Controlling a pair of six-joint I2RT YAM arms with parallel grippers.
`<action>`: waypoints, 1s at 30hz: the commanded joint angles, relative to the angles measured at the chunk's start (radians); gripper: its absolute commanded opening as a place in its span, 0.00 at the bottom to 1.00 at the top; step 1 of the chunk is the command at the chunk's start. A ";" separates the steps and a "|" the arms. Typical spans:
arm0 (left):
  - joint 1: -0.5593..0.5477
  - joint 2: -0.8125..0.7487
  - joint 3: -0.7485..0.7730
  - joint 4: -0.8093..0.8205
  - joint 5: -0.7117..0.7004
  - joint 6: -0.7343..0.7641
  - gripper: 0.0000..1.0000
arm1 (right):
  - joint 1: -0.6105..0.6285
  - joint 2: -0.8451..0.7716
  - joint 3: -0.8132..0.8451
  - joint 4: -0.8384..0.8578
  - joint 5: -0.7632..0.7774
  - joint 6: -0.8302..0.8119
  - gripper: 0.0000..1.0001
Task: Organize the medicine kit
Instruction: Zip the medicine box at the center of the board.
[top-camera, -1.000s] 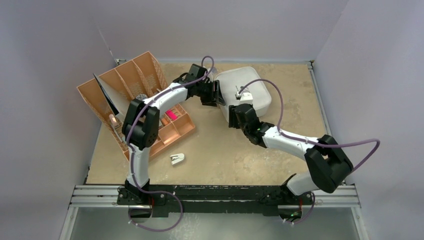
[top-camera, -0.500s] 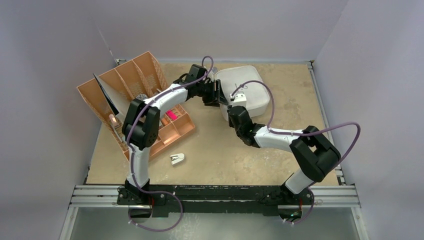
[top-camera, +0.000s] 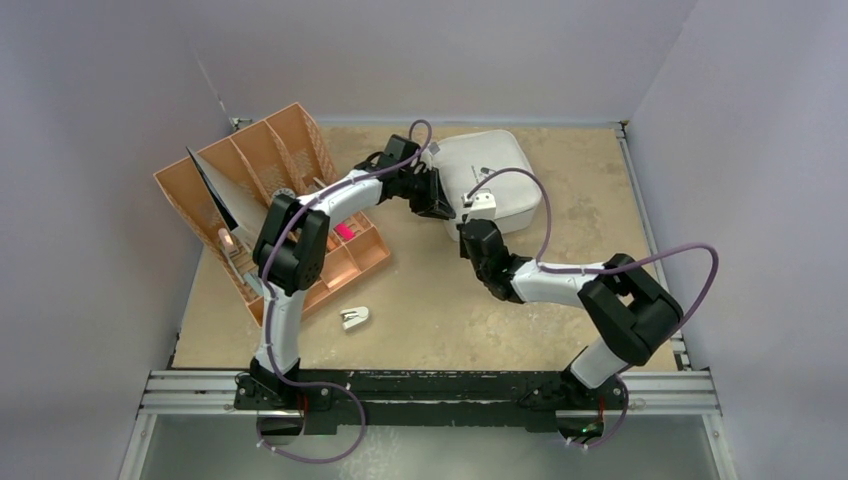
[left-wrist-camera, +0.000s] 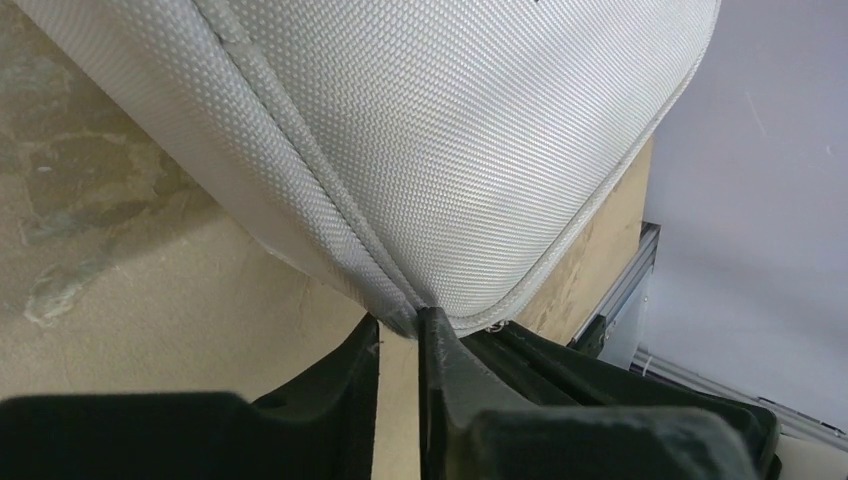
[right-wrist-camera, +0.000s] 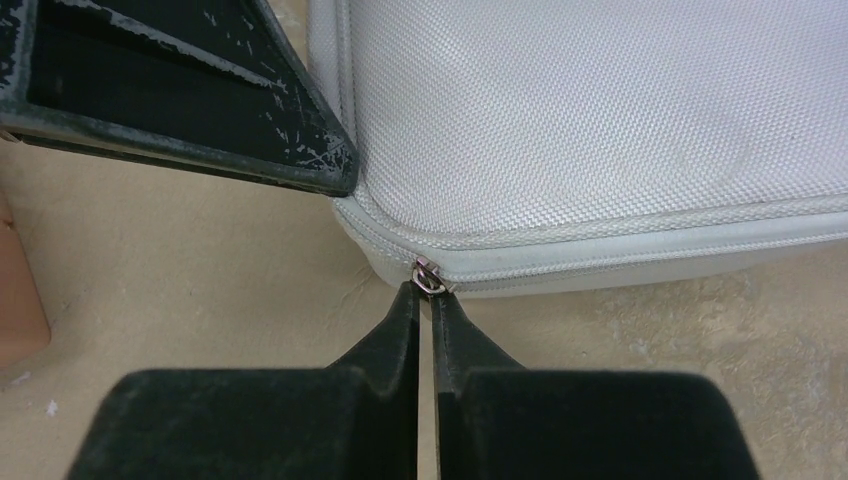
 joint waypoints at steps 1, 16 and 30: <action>-0.002 0.039 0.031 -0.069 -0.114 0.055 0.03 | -0.026 -0.051 -0.040 0.001 0.017 0.050 0.00; 0.001 0.052 0.047 -0.156 -0.208 0.113 0.00 | -0.179 -0.181 -0.176 -0.015 -0.122 0.087 0.00; -0.003 0.045 0.053 -0.158 -0.199 0.106 0.00 | -0.219 -0.203 -0.178 0.035 -0.317 0.025 0.02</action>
